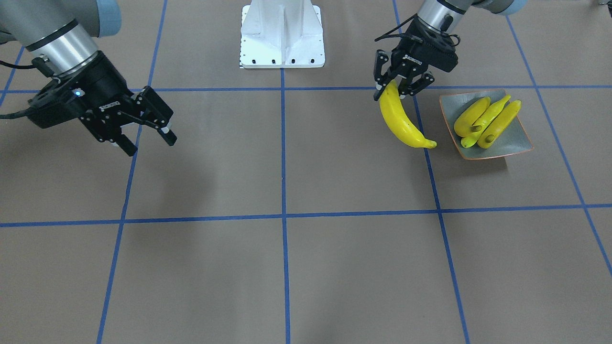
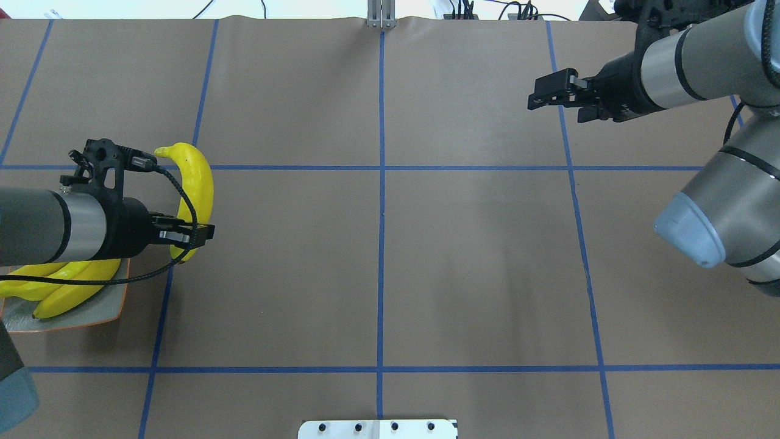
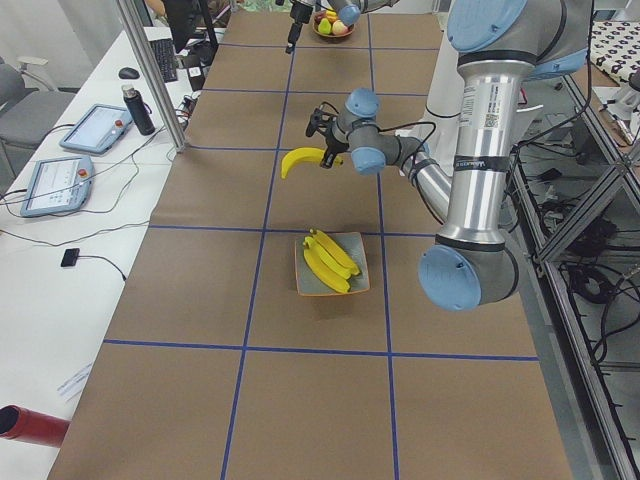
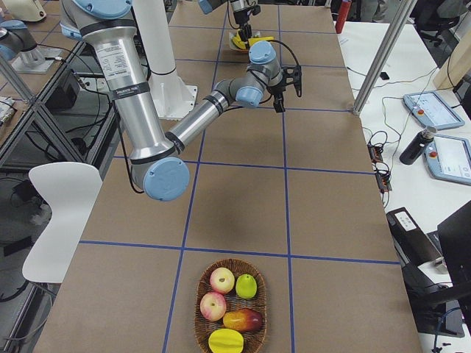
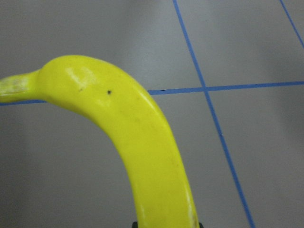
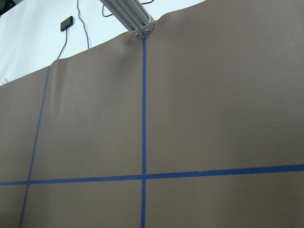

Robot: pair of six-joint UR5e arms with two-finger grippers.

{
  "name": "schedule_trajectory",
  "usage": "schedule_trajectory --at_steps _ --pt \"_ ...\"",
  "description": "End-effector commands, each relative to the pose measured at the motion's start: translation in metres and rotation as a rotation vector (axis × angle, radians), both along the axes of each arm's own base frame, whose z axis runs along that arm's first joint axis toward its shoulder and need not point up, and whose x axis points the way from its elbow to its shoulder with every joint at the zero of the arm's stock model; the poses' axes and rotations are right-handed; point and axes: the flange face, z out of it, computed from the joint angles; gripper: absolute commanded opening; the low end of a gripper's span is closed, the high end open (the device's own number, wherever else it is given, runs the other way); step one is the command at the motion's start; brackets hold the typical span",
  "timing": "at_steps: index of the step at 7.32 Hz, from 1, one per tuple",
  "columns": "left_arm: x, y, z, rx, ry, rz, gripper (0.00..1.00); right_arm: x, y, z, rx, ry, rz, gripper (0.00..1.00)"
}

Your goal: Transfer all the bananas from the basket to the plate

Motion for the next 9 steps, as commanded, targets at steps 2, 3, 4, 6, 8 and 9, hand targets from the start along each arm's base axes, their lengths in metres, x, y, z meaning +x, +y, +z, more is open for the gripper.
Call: schedule_trajectory --at_steps 2,3,4,6,8,9 --pt "-0.047 0.023 0.081 0.253 -0.313 0.157 0.0 0.028 -0.013 0.032 0.035 0.129 -0.045 1.0" --pt "-0.06 0.032 0.107 0.329 -0.408 0.248 0.0 0.028 -0.014 0.032 0.033 0.129 -0.045 1.0" --pt "-0.069 0.038 0.122 0.385 -0.466 0.314 0.0 0.031 -0.015 0.032 0.033 0.129 -0.04 1.0" --pt "-0.072 0.052 0.142 0.498 -0.574 0.414 0.0 0.035 -0.017 0.033 0.03 0.131 -0.032 1.0" --pt "-0.056 0.072 0.153 0.514 -0.598 0.476 0.0 0.038 -0.018 0.033 0.03 0.131 -0.026 1.0" --pt "-0.053 0.079 0.159 0.517 -0.612 0.497 0.03 0.04 -0.02 0.033 0.029 0.131 -0.021 1.0"
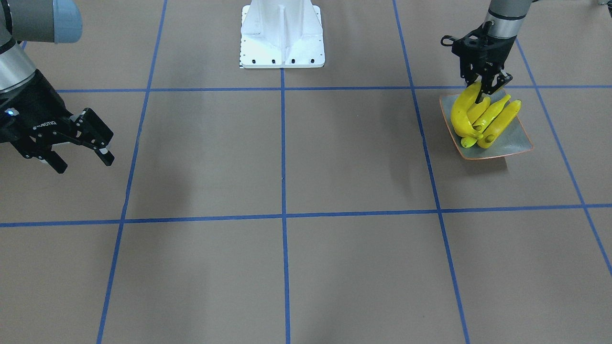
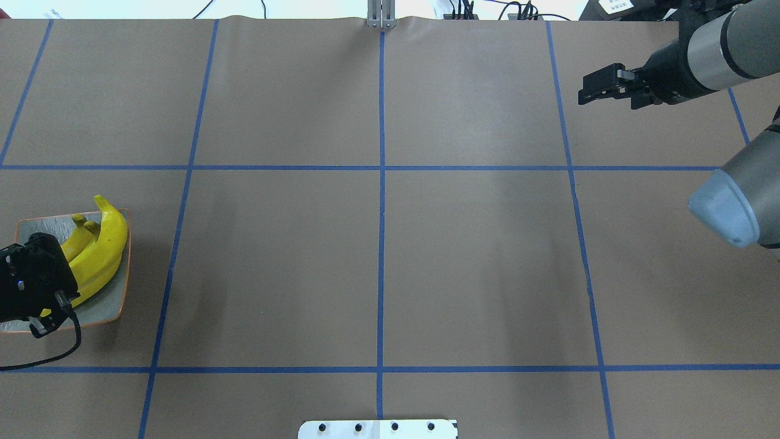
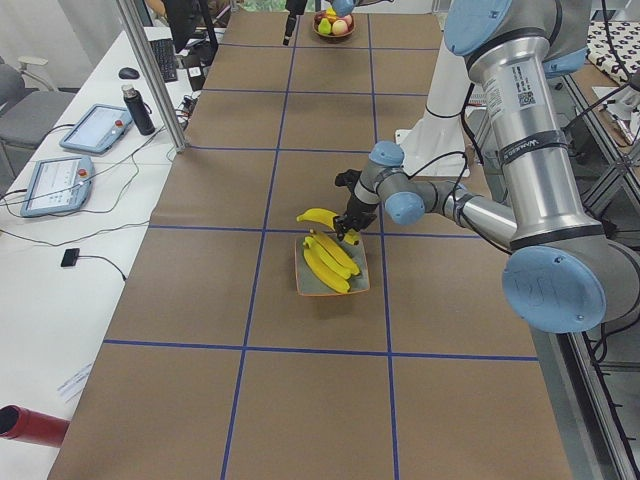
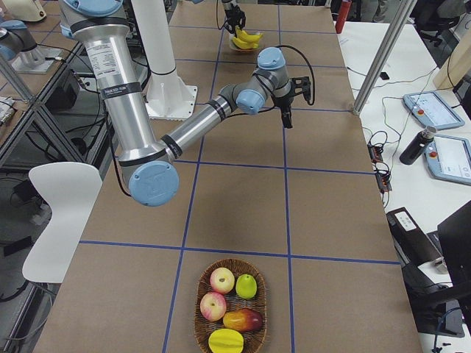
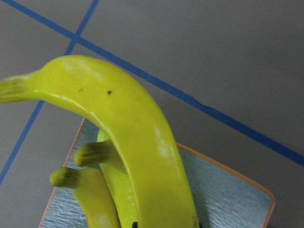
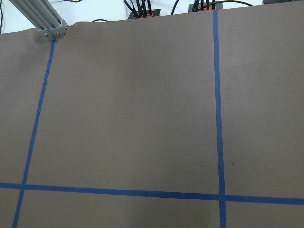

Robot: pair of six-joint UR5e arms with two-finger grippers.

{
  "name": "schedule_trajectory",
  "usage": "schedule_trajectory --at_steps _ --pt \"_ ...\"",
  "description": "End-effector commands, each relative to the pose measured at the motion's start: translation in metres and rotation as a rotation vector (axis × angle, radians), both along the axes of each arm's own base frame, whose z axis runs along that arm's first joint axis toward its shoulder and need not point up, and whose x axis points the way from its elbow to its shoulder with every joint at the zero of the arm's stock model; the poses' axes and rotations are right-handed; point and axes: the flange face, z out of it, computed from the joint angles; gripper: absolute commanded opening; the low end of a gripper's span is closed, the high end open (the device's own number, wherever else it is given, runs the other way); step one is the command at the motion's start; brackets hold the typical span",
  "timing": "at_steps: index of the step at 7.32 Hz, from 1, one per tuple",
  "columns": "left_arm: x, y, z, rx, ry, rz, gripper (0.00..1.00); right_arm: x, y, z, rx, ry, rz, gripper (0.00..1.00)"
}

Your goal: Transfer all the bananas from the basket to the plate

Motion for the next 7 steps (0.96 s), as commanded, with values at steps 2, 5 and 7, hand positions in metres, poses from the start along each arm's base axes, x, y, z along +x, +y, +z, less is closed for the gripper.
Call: schedule_trajectory --at_steps 2,5,7 --pt "0.003 0.014 0.016 -0.003 -0.045 0.033 0.43 0.002 -0.002 -0.001 0.002 -0.001 0.005 1.0" --pt "0.003 0.01 0.03 -0.007 -0.068 0.019 0.99 0.003 -0.004 0.002 -0.002 0.003 0.009 1.0" --pt "-0.01 -0.001 0.02 0.02 -0.027 -0.027 0.99 0.004 -0.004 0.003 -0.006 0.005 0.011 1.0"
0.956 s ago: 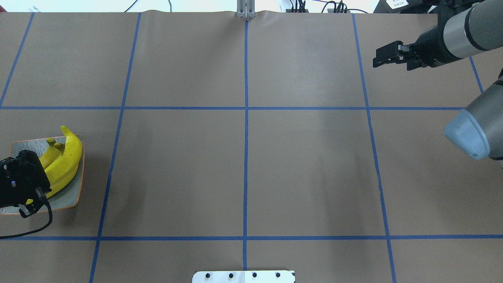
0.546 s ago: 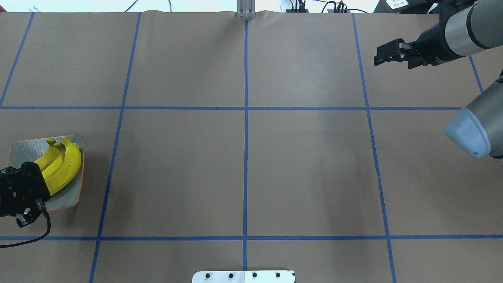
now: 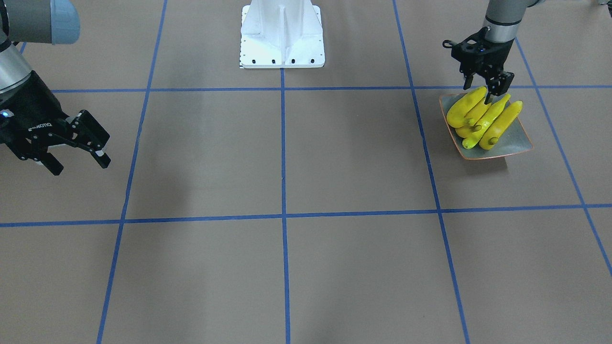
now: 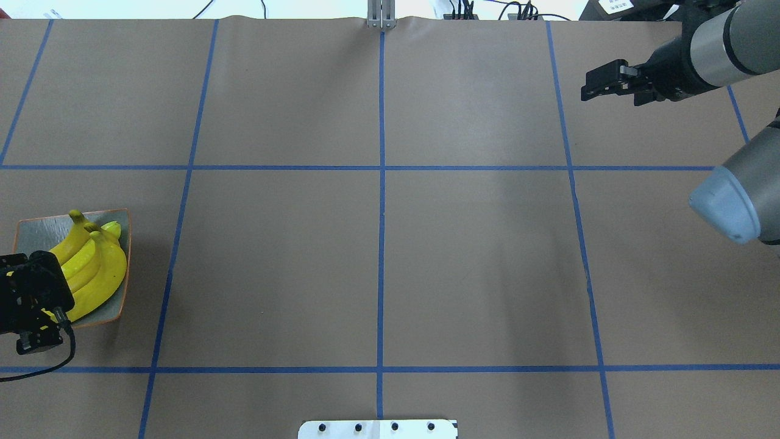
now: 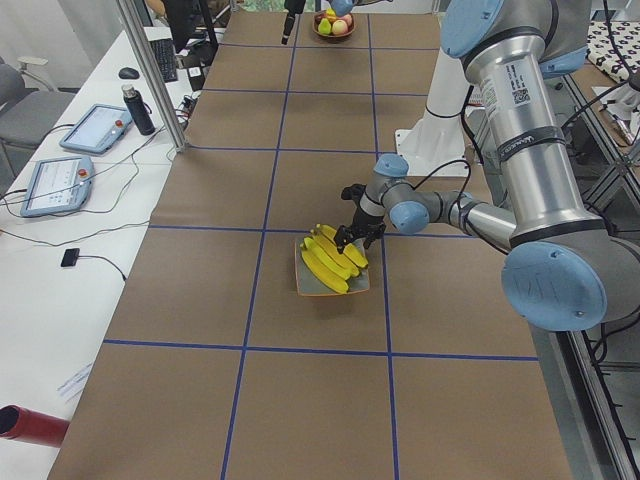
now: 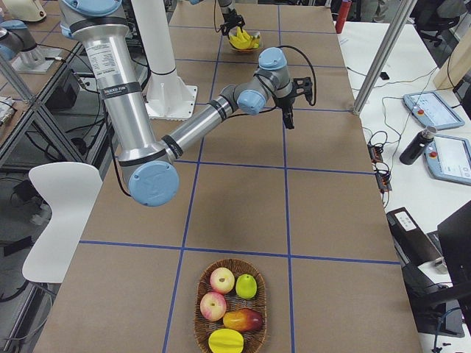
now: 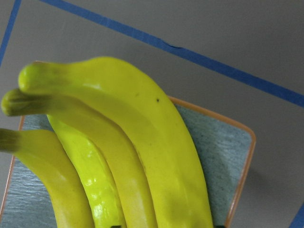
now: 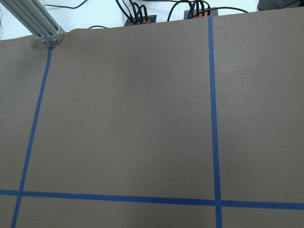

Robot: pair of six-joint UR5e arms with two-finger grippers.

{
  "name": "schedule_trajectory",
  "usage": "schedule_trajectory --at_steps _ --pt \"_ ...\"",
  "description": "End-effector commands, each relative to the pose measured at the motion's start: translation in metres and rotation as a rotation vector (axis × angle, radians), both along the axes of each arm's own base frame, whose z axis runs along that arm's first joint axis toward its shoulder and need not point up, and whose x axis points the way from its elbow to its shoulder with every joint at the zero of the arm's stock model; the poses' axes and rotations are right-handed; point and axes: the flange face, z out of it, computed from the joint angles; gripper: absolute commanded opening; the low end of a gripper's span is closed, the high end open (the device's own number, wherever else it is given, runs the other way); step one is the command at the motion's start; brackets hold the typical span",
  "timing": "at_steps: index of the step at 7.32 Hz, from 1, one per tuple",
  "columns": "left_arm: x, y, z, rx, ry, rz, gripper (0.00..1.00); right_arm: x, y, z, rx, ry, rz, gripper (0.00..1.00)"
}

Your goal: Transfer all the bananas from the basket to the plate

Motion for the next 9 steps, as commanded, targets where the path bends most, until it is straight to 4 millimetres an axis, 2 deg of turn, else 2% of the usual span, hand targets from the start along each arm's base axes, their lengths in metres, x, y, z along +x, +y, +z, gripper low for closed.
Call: schedule_trajectory --at_steps 1,2,3,4,5,6,7,8,9 --pt "-0.025 -0.02 -0.022 -0.031 0.103 -0.044 0.99 0.006 -0.003 0.006 -0.016 0.001 0.003 1.0" --pt "-0.057 -0.041 -0.029 -0.169 0.211 -0.058 0.99 0.01 -0.003 0.015 -0.024 0.005 -0.011 1.0" --pt "-0.104 -0.062 -0.035 -0.314 0.28 -0.113 0.99 0.02 -0.001 0.032 0.0 0.041 -0.039 1.0" --pt "-0.149 -0.092 -0.044 -0.411 0.311 -0.219 0.99 0.037 0.002 0.054 0.004 0.066 -0.067 1.0" --pt "-0.178 -0.111 -0.043 -0.493 0.285 -0.322 0.99 0.057 0.007 0.08 0.012 0.094 -0.099 1.0" --pt "-0.211 -0.119 -0.03 -0.542 0.269 -0.419 0.99 0.076 0.015 0.107 0.025 0.129 -0.135 1.0" --pt "-0.238 -0.129 0.008 -0.521 0.215 -0.379 1.0 0.098 0.02 0.134 0.036 0.17 -0.16 1.0" --pt "-0.27 -0.164 0.021 -0.516 0.182 -0.378 1.0 0.125 0.019 0.161 0.043 0.19 -0.186 1.0" --pt "-0.283 -0.176 0.037 -0.618 0.155 -0.414 1.0 0.162 0.018 0.187 0.047 0.172 -0.209 1.0"
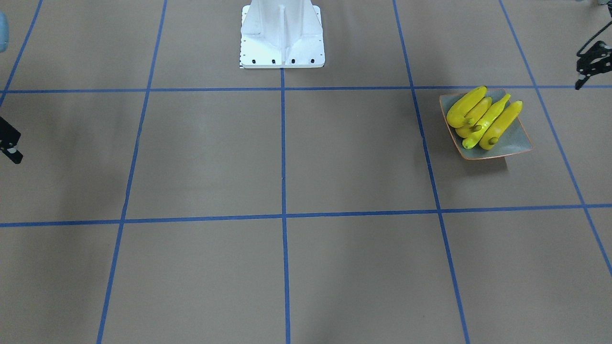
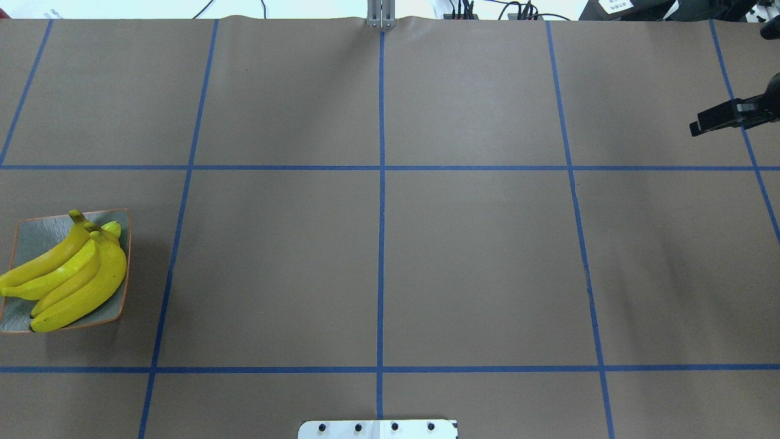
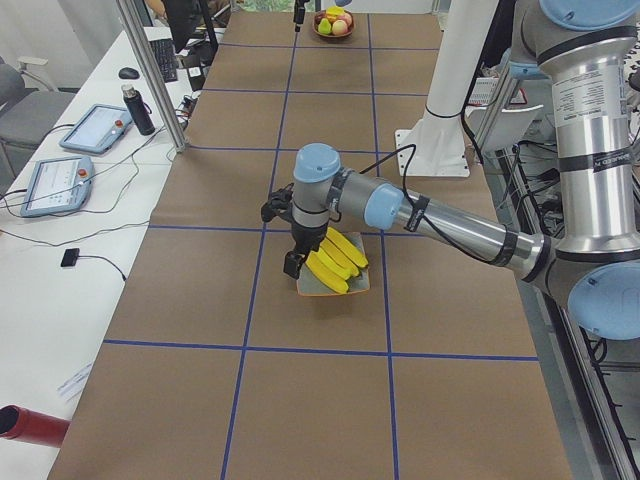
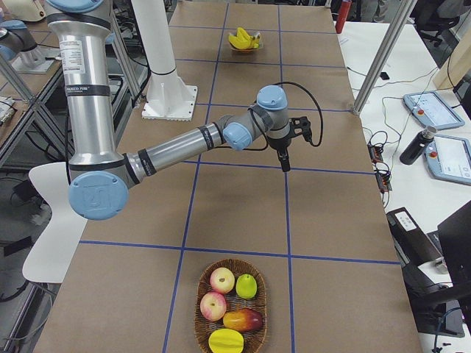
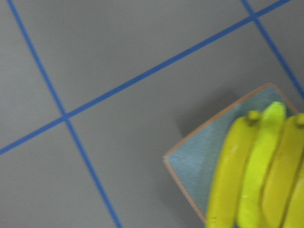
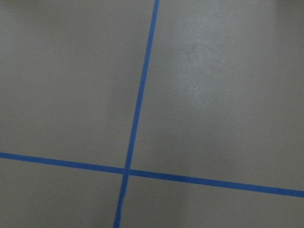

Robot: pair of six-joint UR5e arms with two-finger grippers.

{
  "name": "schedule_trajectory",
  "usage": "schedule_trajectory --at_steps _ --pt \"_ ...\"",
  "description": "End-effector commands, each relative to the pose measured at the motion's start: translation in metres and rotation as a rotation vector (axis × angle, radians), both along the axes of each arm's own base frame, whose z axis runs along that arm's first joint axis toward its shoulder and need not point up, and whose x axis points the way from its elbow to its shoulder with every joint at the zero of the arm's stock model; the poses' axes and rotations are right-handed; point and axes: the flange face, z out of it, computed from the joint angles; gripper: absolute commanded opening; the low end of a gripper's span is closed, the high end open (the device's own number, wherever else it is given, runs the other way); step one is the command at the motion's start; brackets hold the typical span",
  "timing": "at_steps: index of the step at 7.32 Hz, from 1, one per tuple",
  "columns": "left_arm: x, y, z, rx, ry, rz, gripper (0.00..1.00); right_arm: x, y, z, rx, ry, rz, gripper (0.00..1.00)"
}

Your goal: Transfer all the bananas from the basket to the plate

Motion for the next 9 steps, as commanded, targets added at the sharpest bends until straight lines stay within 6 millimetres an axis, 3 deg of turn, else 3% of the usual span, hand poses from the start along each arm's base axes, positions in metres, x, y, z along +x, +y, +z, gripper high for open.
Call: schedule_trajectory --at_steps 1,2,5,6,7,9 --pt "-0.04 -0.022 0.06 -0.185 -0.026 -0.039 1.0 0.074 0.003 0.062 -0.004 0.001 -0.057 1.0" --pt "-0.057 -0.016 0.078 -0.161 -0.027 -0.058 1.0 0.107 0.015 0.086 -0.04 0.035 -0.074 1.0" --pt "-0.061 0.016 0.105 -0.208 -0.013 -0.133 1.0 0.165 0.075 0.165 -0.122 0.094 -0.165 1.0" --pt "-0.067 0.018 0.101 -0.245 0.052 -0.164 1.0 0.178 0.082 0.171 -0.14 0.092 -0.136 1.0" --pt "-0.063 0.008 0.089 -0.347 0.189 -0.185 1.0 0.18 0.082 0.173 -0.156 0.091 -0.133 1.0" --pt "-0.067 0.014 0.095 -0.369 0.172 -0.2 1.0 0.185 0.089 0.184 -0.171 0.169 -0.126 1.0"
